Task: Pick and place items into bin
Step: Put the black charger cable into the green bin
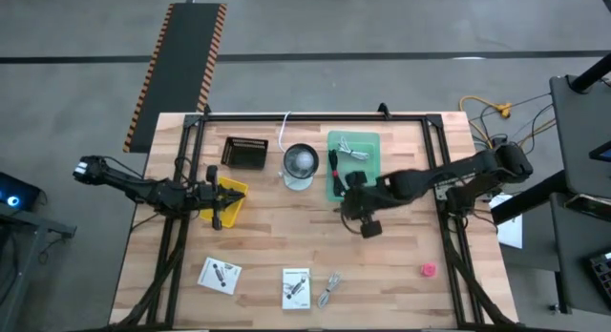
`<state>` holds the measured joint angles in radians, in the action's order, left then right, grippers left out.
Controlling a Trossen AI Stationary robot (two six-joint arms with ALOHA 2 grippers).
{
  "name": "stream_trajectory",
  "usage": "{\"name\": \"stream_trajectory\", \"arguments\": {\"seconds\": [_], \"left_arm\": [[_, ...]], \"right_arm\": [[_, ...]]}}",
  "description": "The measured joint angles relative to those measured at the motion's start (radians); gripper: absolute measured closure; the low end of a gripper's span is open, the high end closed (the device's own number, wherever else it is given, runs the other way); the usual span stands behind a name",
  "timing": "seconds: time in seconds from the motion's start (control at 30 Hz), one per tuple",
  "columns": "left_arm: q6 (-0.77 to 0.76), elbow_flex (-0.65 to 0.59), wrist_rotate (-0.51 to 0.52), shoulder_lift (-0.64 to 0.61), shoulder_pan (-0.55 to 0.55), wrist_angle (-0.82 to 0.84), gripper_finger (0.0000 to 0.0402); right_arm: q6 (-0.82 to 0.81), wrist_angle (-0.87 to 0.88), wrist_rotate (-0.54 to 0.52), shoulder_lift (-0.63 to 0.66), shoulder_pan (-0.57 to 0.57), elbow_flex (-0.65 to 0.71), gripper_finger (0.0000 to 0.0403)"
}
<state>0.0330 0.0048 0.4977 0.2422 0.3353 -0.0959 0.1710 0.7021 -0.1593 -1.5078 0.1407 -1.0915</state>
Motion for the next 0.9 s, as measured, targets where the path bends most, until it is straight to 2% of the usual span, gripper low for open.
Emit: {"name": "stream_trajectory", "arguments": {"seconds": [0.33,0.6,0.9], "left_arm": [[0.0,0.0,0.0,-0.001,0.0,0.001,0.04],[0.0,0.0,0.0,-0.001,0.0,0.0,0.04],[0.0,0.0,0.0,-0.001,0.0,0.0,0.04]], "right_arm": [[0.166,0.023,0.003,0.0,-0.153,-0.092,0.039],[0.207,0.021,0.058,0.0,-0.251,-0.092,0.039],[0.232,0.017,0.059,0.0,-0.392,-0.072,0.039]]}}
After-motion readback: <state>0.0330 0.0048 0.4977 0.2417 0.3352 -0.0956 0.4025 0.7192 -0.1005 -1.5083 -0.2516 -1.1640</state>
